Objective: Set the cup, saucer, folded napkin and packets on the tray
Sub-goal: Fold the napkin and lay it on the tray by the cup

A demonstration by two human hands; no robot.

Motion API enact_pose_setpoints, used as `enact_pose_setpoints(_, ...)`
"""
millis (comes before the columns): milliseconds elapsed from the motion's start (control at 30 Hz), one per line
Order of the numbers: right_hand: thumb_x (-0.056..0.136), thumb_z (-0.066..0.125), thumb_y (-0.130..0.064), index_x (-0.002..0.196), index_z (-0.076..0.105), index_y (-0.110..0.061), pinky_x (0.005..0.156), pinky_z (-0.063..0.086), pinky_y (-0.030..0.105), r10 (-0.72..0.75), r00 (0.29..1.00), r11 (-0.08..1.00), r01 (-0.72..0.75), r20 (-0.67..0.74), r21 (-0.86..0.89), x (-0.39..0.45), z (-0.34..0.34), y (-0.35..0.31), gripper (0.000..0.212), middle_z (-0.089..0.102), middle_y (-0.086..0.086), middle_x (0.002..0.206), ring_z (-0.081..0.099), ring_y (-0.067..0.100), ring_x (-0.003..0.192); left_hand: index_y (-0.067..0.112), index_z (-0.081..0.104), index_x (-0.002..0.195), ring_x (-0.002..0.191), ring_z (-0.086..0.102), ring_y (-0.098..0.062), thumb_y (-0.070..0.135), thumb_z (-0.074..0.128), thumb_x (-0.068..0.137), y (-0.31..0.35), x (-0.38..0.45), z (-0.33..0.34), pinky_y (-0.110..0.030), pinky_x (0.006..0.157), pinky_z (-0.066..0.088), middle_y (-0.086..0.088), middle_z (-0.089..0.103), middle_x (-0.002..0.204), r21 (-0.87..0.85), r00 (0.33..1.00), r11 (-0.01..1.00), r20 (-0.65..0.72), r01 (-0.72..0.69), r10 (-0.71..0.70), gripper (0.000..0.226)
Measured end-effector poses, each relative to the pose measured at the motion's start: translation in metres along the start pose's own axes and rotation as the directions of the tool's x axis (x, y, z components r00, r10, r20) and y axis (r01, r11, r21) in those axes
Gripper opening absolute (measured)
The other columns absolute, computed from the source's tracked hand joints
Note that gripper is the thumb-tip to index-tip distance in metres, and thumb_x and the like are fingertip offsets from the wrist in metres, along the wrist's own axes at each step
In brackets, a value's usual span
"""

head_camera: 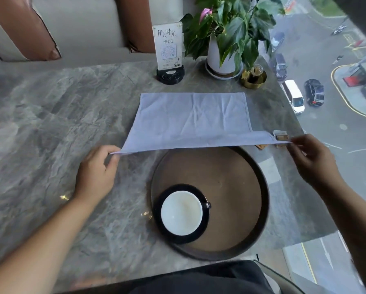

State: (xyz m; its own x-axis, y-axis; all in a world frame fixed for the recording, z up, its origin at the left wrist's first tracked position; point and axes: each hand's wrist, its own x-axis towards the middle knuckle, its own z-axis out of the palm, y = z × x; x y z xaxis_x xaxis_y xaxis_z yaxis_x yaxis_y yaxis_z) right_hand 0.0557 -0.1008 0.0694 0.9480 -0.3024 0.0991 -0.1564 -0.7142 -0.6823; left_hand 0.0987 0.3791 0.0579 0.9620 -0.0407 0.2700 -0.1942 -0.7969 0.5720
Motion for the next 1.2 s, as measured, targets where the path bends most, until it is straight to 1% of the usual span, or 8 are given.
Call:
enact_pose_setpoints(200,0.091,0.062,-0.018,0.087,0.062,-0.023,0.06,0.038,0.002,0.016,0.999,1.0,-0.017,0.048,0.019,-0.04,-0.017,0.007,0.006,0.067,-0.007,0.081,0.059,-0.008,0.076,0.015,0.064,0.091,0.082,0.054,-0.003,0.002,0.064,0.086,0.001,-0.031,-0.019,-0.004,0.072,0.035,0.008,0.065,0.087,-0.043,0.992,0.998,0.111,-0.052,0.056,0.014)
enact_pose_setpoints(300,0.091,0.061,-0.018,0.09,0.064,-0.025,0.062,0.04,0.004,0.036,0.998,0.999,-0.038,0.052,0.034,-0.029,-0.012,0.011,0.008,0.068,-0.002,0.083,0.059,0.002,0.074,0.024,0.063,0.09,0.081,0.054,0.003,0.014,0.062,0.089,0.001,-0.026,-0.012,0.001,0.07,0.034,0.024,0.062,0.084,-0.09,0.989,0.995,0.146,0.033,-0.02,0.01)
enact_pose_setpoints(400,0.091,0.058,-0.022,0.095,0.066,-0.026,0.067,0.045,0.018,0.072,0.997,0.995,-0.072,-0.001,0.066,0.012,0.005,0.008,0.01,0.069,0.001,0.088,0.061,0.01,0.08,0.03,0.061,0.089,0.076,0.057,-0.002,0.02,0.059,0.091,0.002,0.004,0.008,-0.002,0.064,0.036,0.016,0.063,0.08,-0.116,0.982,0.981,0.126,0.158,-0.143,0.011)
enact_pose_setpoints(500,0.089,0.056,-0.028,0.098,0.066,-0.024,0.066,0.048,0.032,0.138,0.99,0.979,-0.135,-0.011,0.153,0.063,0.03,0.002,0.014,0.067,0.005,0.085,0.062,0.022,0.075,0.03,0.059,0.087,0.073,0.055,-0.01,0.026,0.056,0.092,0.0,0.045,0.03,-0.015,0.063,0.04,0.01,0.062,0.077,-0.12,0.967,0.961,0.095,0.248,-0.238,0.007)
enact_pose_setpoints(633,0.091,0.053,-0.027,0.1,0.066,-0.016,0.046,0.043,0.017,0.2,0.98,0.97,-0.198,-0.004,0.14,0.124,0.064,-0.001,0.019,0.067,0.005,0.076,0.058,0.004,0.056,0.029,0.057,0.087,0.074,0.054,-0.016,0.028,0.052,0.092,-0.007,0.1,0.054,-0.026,0.064,0.035,0.008,0.06,0.078,-0.094,0.945,0.942,0.077,0.323,-0.317,0.007)
enact_pose_setpoints(800,0.093,0.052,-0.023,0.1,0.064,-0.014,0.069,0.054,0.041,0.262,0.963,0.963,-0.265,0.058,0.055,0.173,0.1,0.01,0.016,0.067,0.009,0.08,0.063,0.027,0.073,0.018,0.06,0.092,0.077,0.054,-0.021,0.022,0.048,0.093,-0.027,0.143,0.087,-0.028,0.067,0.035,-0.002,0.062,0.083,0.002,0.919,0.926,0.12,0.379,-0.376,0.012)
enact_pose_setpoints(1000,0.088,0.05,-0.02,0.099,0.064,-0.014,0.074,0.049,0.034,0.259,0.959,0.965,-0.251,0.119,-0.081,0.204,0.132,0.026,0.019,0.067,0.012,0.099,0.061,0.029,0.089,0.012,0.061,0.095,0.074,0.051,-0.026,0.02,0.047,0.094,-0.053,0.16,0.122,-0.031,0.066,0.036,-0.004,0.059,0.078,0.148,0.884,0.896,0.164,0.418,-0.439,0.016)
enact_pose_setpoints(1200,0.088,0.047,-0.018,0.103,0.064,-0.013,0.069,0.04,0.03,0.243,0.964,0.959,-0.221,0.111,-0.179,0.215,0.144,0.034,0.023,0.067,0.016,0.104,0.06,0.034,0.095,0.013,0.059,0.094,0.071,0.053,-0.026,0.02,0.047,0.094,-0.06,0.165,0.141,-0.03,0.063,0.036,-0.003,0.06,0.077,0.115,0.875,0.892,0.176,0.438,-0.452,0.015)
